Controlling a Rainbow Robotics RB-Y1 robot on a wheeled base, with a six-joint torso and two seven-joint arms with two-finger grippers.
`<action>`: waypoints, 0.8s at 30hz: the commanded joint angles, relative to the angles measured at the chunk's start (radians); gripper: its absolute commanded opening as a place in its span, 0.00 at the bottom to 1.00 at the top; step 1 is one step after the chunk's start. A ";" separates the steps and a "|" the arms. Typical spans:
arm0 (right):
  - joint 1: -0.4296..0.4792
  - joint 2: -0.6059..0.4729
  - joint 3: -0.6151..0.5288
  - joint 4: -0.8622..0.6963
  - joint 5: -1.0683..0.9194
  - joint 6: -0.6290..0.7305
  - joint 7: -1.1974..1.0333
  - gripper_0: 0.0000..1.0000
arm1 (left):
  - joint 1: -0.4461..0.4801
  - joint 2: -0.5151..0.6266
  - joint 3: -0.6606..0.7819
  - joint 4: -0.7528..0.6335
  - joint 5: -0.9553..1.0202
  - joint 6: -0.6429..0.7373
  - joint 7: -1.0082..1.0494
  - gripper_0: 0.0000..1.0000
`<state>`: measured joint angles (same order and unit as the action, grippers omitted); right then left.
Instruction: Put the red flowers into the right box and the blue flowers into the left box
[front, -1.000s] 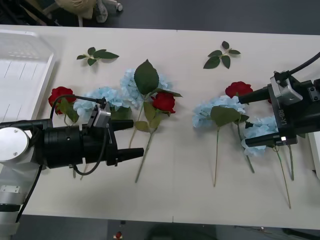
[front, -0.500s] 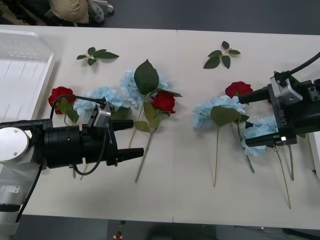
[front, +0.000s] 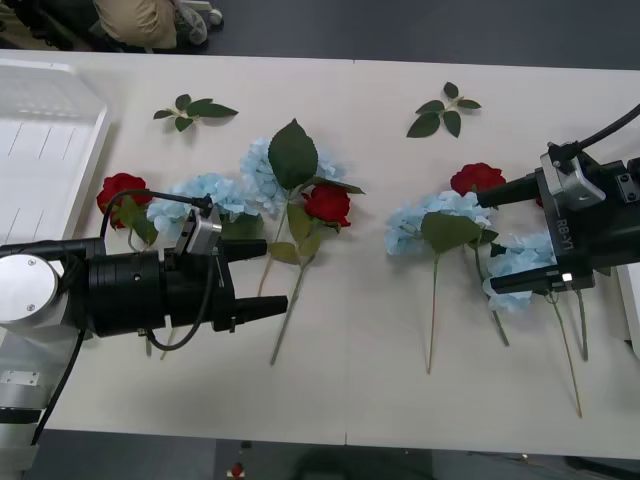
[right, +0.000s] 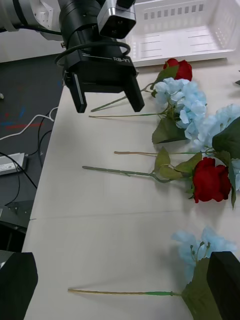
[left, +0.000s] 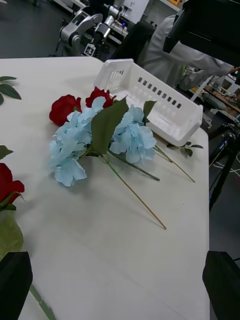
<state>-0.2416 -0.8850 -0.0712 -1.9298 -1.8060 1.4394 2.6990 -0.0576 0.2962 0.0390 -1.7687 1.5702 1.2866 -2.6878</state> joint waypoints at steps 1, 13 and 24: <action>0.004 -0.012 -0.010 -0.006 -0.003 -0.001 0.006 1.00 | 0.001 0.009 0.005 -0.024 0.010 -0.009 -0.017 1.00; 0.004 -0.012 -0.010 -0.006 -0.003 -0.001 0.006 1.00 | 0.001 0.009 0.005 -0.024 0.010 -0.009 -0.017 1.00; 0.004 -0.012 -0.010 -0.006 -0.003 -0.001 0.006 1.00 | 0.001 0.009 0.005 -0.024 0.010 -0.009 -0.017 1.00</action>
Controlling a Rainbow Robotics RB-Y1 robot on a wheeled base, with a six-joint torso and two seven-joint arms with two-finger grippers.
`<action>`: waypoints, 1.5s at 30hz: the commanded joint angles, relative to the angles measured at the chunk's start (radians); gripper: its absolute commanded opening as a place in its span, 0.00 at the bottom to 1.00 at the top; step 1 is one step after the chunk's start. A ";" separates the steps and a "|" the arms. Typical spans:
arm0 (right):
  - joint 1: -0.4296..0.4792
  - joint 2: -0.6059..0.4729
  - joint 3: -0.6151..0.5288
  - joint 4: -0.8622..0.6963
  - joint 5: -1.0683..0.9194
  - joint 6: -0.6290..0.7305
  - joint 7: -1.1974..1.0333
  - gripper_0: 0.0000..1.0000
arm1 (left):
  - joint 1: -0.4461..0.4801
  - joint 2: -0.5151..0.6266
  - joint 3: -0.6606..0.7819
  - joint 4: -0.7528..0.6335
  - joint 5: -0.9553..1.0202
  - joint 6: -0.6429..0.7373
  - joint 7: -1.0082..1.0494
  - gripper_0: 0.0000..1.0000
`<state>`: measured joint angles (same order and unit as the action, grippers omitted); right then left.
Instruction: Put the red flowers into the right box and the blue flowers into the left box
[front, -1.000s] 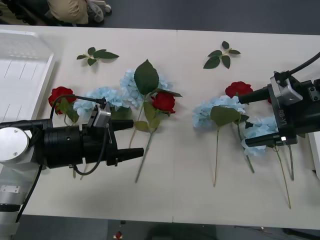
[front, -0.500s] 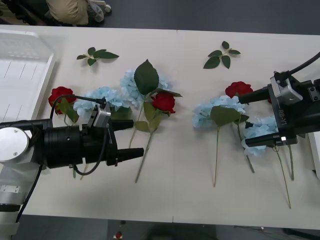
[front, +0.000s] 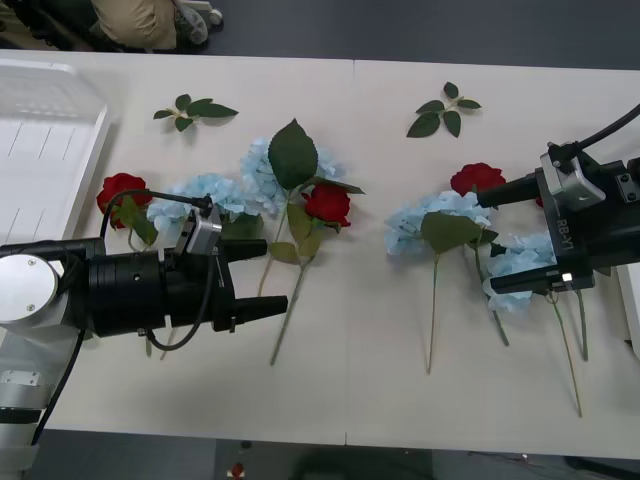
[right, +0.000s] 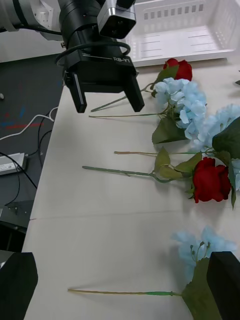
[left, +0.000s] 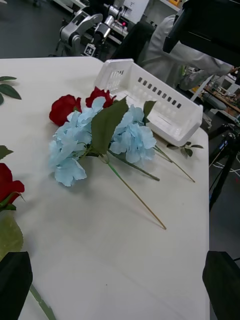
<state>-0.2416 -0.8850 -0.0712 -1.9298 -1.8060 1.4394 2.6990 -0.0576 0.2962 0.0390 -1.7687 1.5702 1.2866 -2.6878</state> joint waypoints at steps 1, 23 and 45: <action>0.004 -0.012 -0.010 -0.006 -0.003 -0.001 0.006 1.00 | 0.001 0.009 0.005 -0.024 0.010 -0.009 -0.017 1.00; -0.021 0.035 -0.170 -0.081 0.188 0.173 -0.568 1.00 | -0.022 0.126 0.209 -0.307 -0.249 0.125 0.560 1.00; -0.128 0.020 -0.291 0.296 0.708 0.144 -1.168 1.00 | -0.107 0.185 0.193 -0.112 -0.766 0.088 1.203 1.00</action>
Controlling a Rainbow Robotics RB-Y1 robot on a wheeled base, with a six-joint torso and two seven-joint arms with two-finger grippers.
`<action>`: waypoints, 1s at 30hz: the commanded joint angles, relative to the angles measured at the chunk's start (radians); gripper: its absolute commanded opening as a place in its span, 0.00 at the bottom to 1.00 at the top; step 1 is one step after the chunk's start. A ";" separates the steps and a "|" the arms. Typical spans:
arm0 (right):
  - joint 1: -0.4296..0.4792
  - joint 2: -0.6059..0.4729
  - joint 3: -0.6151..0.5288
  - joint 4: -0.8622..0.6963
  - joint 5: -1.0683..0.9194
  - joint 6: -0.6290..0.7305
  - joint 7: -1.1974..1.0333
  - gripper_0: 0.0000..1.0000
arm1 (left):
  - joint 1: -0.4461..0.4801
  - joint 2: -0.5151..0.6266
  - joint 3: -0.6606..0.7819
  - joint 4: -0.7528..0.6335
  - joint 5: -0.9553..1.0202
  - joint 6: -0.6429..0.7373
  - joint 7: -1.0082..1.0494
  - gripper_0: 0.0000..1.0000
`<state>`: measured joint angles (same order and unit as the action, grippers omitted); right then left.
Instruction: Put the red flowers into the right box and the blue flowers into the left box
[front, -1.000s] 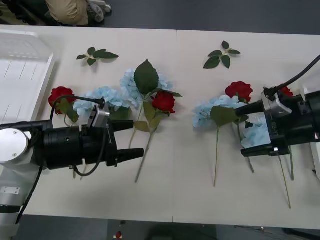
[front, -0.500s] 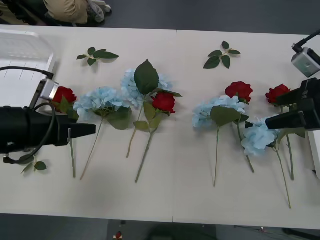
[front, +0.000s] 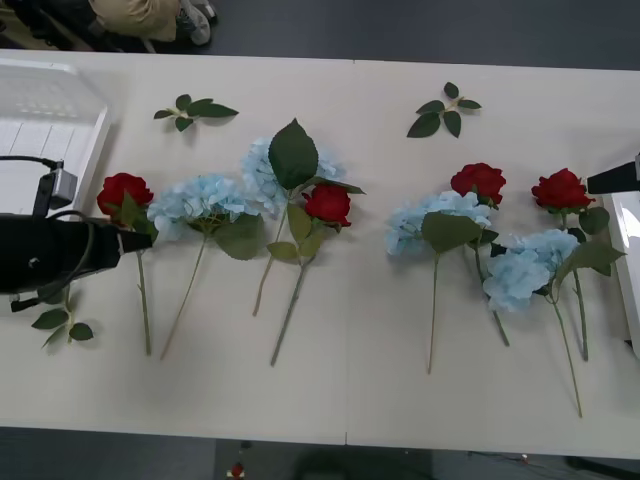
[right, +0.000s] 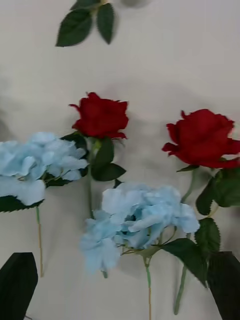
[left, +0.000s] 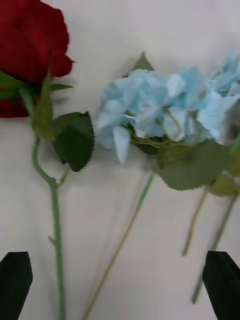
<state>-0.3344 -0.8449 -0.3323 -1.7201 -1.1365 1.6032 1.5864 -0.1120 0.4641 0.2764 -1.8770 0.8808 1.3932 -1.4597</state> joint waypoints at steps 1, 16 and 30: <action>-0.044 -0.022 -0.028 0.131 0.060 -0.032 -0.051 1.00 | -0.060 0.018 -0.059 0.006 -0.112 -0.020 -0.022 1.00; -0.063 -0.022 0.122 0.398 0.179 -0.279 -0.045 1.00 | -0.133 0.018 -0.138 0.243 -0.324 -0.114 -0.031 1.00; -0.063 0.020 0.306 0.514 0.170 -0.595 -0.045 1.00 | -0.202 0.022 -0.255 0.380 -0.368 -0.157 -0.034 1.00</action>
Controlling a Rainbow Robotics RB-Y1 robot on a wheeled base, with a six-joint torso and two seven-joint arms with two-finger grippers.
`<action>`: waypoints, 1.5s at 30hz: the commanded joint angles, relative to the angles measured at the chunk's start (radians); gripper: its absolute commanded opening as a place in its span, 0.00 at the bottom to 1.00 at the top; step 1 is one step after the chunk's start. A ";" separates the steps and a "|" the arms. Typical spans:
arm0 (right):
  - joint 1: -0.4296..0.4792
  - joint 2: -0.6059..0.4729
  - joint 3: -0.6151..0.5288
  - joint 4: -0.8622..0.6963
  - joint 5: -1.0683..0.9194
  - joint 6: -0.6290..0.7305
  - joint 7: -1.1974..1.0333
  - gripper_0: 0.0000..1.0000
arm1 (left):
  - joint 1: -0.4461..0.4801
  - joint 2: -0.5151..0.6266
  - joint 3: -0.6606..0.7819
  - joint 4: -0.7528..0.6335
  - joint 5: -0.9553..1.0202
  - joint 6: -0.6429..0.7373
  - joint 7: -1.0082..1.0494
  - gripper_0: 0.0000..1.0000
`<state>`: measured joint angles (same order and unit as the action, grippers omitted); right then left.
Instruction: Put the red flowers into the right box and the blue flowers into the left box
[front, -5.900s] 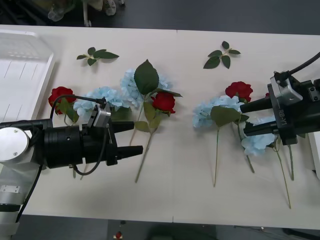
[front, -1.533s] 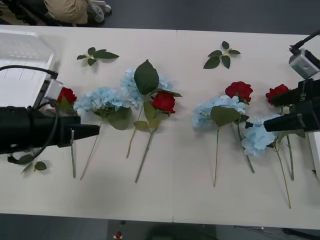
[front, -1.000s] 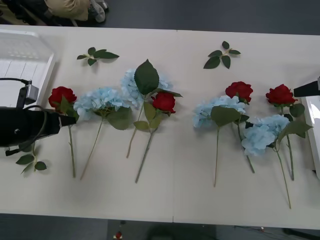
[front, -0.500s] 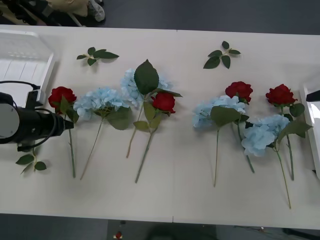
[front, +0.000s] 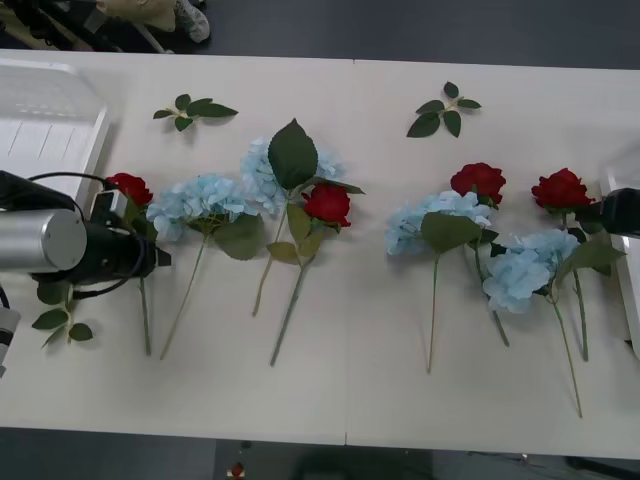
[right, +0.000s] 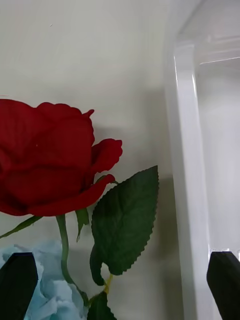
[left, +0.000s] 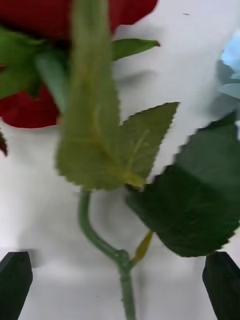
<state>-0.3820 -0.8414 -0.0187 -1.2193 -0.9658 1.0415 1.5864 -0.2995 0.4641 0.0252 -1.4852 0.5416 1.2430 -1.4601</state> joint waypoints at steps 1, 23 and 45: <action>-0.015 0.019 -0.004 0.018 -0.005 -0.043 -0.043 1.00 | -0.017 0.024 -0.011 -0.012 -0.046 -0.007 -0.034 1.00; -0.015 0.019 0.137 0.113 -0.080 -0.215 -0.049 0.70 | -0.018 0.027 -0.073 0.020 -0.112 -0.025 -0.011 0.00; -0.023 -0.002 -0.198 0.003 -0.134 0.129 -0.005 0.00 | -0.066 0.116 0.305 -0.208 0.454 0.270 -0.230 0.00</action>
<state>-0.3933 -0.8127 -0.1490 -1.1472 -1.0830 1.1272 1.5865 -0.3187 0.5377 0.3115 -1.6708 0.8916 1.5059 -1.6503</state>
